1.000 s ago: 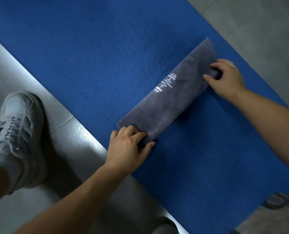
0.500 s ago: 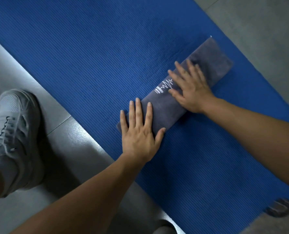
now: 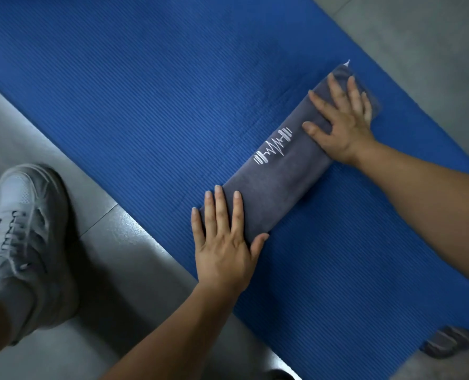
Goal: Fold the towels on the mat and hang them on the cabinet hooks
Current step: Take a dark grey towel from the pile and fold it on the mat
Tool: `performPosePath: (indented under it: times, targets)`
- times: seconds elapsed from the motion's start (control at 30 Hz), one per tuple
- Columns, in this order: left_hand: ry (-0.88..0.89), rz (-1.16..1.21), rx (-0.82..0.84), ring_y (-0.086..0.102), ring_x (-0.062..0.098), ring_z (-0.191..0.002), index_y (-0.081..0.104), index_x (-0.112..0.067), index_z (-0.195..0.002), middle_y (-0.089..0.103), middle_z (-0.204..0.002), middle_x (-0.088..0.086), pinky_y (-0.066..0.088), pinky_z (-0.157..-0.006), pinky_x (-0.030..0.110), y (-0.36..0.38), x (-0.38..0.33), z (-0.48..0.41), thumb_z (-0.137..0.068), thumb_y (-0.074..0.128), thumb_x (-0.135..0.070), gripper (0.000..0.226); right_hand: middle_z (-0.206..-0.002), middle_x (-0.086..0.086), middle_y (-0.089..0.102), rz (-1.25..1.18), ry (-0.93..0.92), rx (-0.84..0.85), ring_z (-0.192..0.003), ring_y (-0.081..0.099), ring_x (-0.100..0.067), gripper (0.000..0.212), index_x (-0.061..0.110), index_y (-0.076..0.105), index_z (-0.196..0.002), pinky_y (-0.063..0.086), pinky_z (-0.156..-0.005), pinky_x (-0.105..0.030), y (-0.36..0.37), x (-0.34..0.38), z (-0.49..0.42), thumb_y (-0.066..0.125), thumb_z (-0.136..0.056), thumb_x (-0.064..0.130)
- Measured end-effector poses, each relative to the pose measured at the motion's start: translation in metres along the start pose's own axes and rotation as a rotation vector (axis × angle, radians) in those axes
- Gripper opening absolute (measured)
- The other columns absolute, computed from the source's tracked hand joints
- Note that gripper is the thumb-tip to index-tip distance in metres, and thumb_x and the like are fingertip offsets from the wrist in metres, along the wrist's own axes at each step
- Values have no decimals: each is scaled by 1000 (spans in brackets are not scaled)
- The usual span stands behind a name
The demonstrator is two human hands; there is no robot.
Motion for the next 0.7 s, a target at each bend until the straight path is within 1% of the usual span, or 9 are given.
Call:
performPosePath:
  times: [0.17, 0.27, 0.37, 0.4, 0.47, 0.53, 0.57, 0.63, 0.7]
  targets:
    - [-11, 22, 18, -5, 32, -156, 8, -16, -162, -1, -169, 17, 1, -124, 57, -1, 0, 1, -98, 23, -73, 87, -164, 12, -23, 128, 40, 52, -151, -24, -25, 68, 48, 0, -155, -10, -121, -56, -2, -14, -3, 13, -93, 73]
    - [-14, 72, 71, -13, 28, -155, 0, -21, -162, -8, -169, 13, -6, -124, 54, -11, -1, -3, -96, 19, -75, 87, -165, 8, -23, 187, 41, 77, -151, -22, -27, 67, 45, -4, -155, -10, -122, -55, -5, -10, -4, 10, -95, 70]
    - [-32, 202, 121, -11, 26, -155, -1, -27, -161, -7, -169, 10, -9, -124, 50, -30, 1, -11, -96, 19, -73, 82, -168, -6, 0, 193, 37, -92, -154, -2, -34, 58, 32, 19, -157, 1, -123, -54, -10, 6, 10, 28, -103, 50]
    - [-21, 234, 94, -1, 27, -155, 5, -27, -160, 2, -169, 11, -2, -125, 50, -39, 3, -16, -96, 22, -70, 80, -166, -10, 15, 133, 19, -189, -151, 13, -37, 52, 26, 33, -153, 11, -121, -54, -10, 14, 23, 38, -103, 38]
    - [14, 291, -3, 25, 31, -147, 22, -22, -156, 27, -161, 11, 19, -120, 49, -52, 5, -35, -94, 32, -64, 76, -148, -15, 43, -10, -59, -342, -130, 41, -41, 41, 16, 53, -137, 36, -106, -55, -6, 29, 53, 50, -97, 22]
    - [81, 389, -34, 44, 33, -130, 40, -16, -145, 49, -143, 9, 34, -110, 45, -59, 3, -68, -93, 41, -54, 65, -129, -17, 53, -157, -135, -358, -110, 52, -39, 36, 10, 61, -125, 47, -92, -52, 4, 38, 77, 53, -92, 21]
    - [110, 448, -13, 48, 33, -123, 47, -15, -138, 56, -132, 8, 37, -106, 43, -62, 0, -87, -94, 46, -49, 55, -124, -17, 54, -209, -153, -321, -106, 53, -37, 36, 8, 63, -122, 49, -91, -50, 9, 40, 86, 54, -91, 25]
    - [142, 528, 41, 54, 31, -115, 54, -17, -128, 62, -118, 7, 41, -100, 39, -70, -9, -123, -96, 53, -42, 41, -123, -15, 55, -225, -158, -245, -104, 53, -34, 42, 8, 66, -121, 48, -94, -46, 17, 41, 95, 53, -91, 35]
    - [153, 521, 116, 58, 25, -109, 56, -20, -128, 65, -113, 3, 44, -92, 34, -78, -19, -148, -95, 58, -43, 40, -131, -12, 54, -245, -137, -188, -110, 50, -33, 49, 10, 66, -124, 46, -100, -43, 23, 44, 102, 50, -91, 43]
Point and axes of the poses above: each hand's wrist, its own z-axis away from the middle knuckle, its own y-axis out of the palm, x = y × z, the point moved 2 cm from there along -z, towards the middle knuckle
